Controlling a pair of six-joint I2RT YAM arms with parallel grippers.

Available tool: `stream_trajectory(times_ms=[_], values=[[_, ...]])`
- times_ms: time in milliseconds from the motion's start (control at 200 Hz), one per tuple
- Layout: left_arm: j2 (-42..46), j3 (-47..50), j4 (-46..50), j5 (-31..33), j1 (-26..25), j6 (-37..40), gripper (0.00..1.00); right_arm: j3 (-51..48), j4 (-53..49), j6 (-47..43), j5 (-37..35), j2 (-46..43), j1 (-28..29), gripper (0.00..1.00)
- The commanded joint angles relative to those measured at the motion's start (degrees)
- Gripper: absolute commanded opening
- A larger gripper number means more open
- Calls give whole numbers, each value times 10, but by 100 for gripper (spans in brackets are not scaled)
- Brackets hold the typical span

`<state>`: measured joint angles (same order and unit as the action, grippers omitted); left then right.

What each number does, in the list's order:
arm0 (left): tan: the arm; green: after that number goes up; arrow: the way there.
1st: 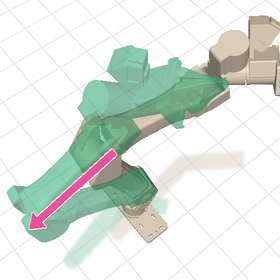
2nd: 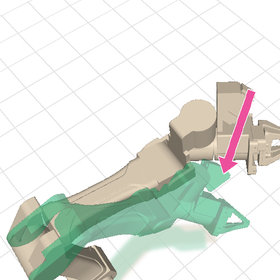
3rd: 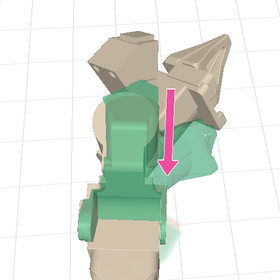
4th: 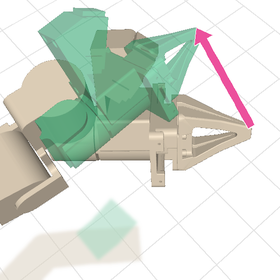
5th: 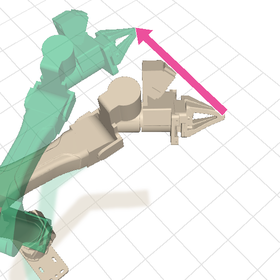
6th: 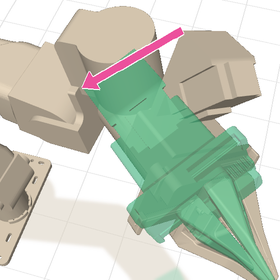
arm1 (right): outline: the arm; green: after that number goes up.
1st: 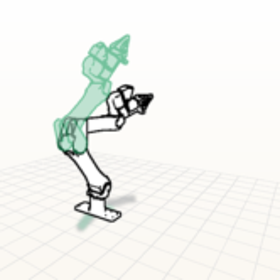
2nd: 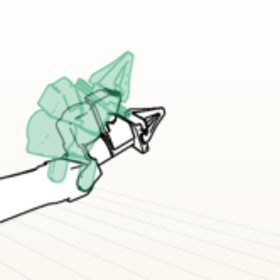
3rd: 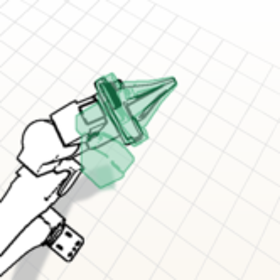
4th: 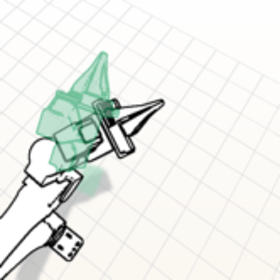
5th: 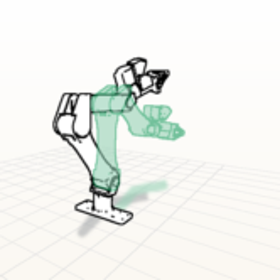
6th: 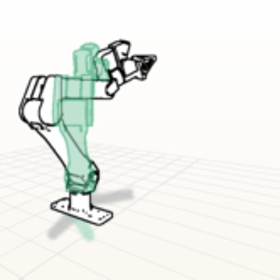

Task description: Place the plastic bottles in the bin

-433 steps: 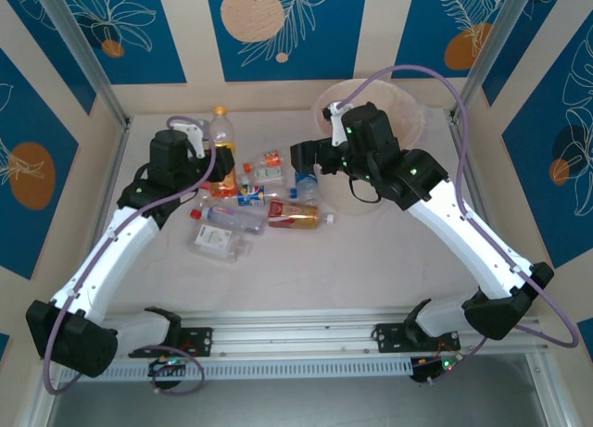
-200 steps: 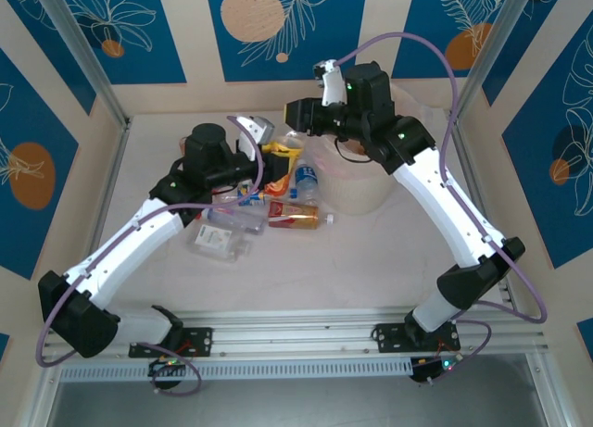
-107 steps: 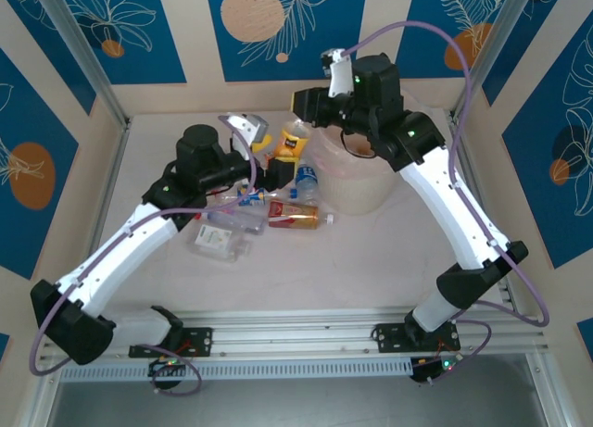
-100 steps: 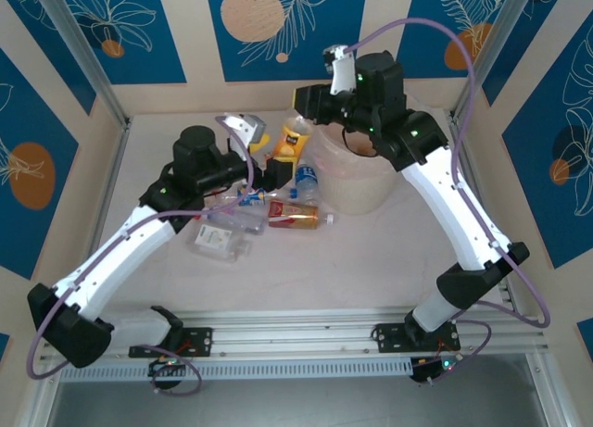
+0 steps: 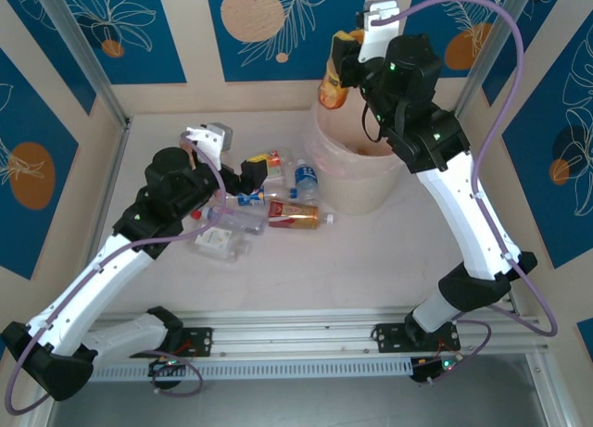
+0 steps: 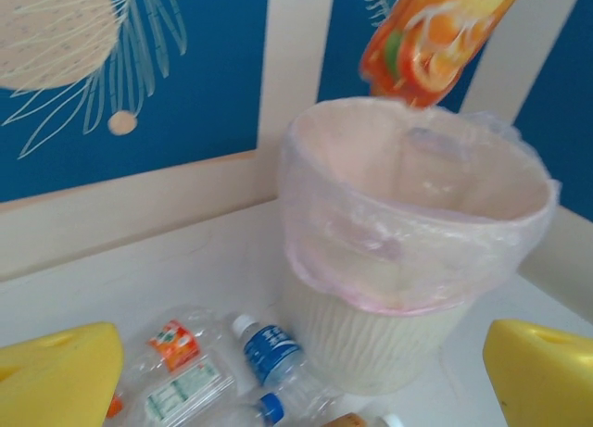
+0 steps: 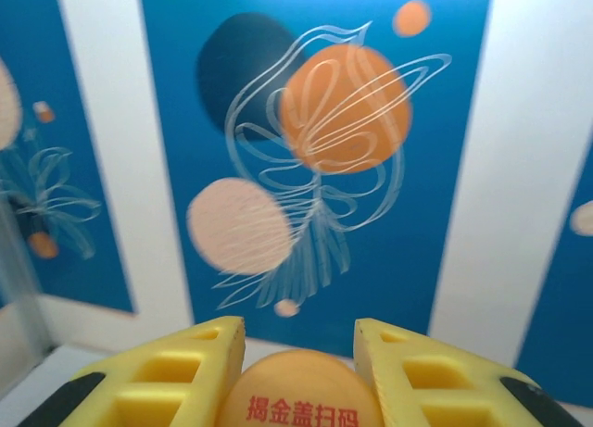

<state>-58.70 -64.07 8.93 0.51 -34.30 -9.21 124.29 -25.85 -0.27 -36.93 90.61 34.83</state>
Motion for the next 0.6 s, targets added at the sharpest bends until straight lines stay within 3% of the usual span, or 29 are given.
stream_trajectory(times_ms=[0, 220, 595], values=[[3, 1, 32, 79, -2, -22, 100, 23, 20, -48, -93, 38, -12, 0], [-17, -28, 103, 160, 5, -54, 99, 24, -31, 1, -122, 94, -25, 0], [-33, -34, 132, 161, 20, -70, 100, -58, -108, 120, -132, 127, -18, 0]])
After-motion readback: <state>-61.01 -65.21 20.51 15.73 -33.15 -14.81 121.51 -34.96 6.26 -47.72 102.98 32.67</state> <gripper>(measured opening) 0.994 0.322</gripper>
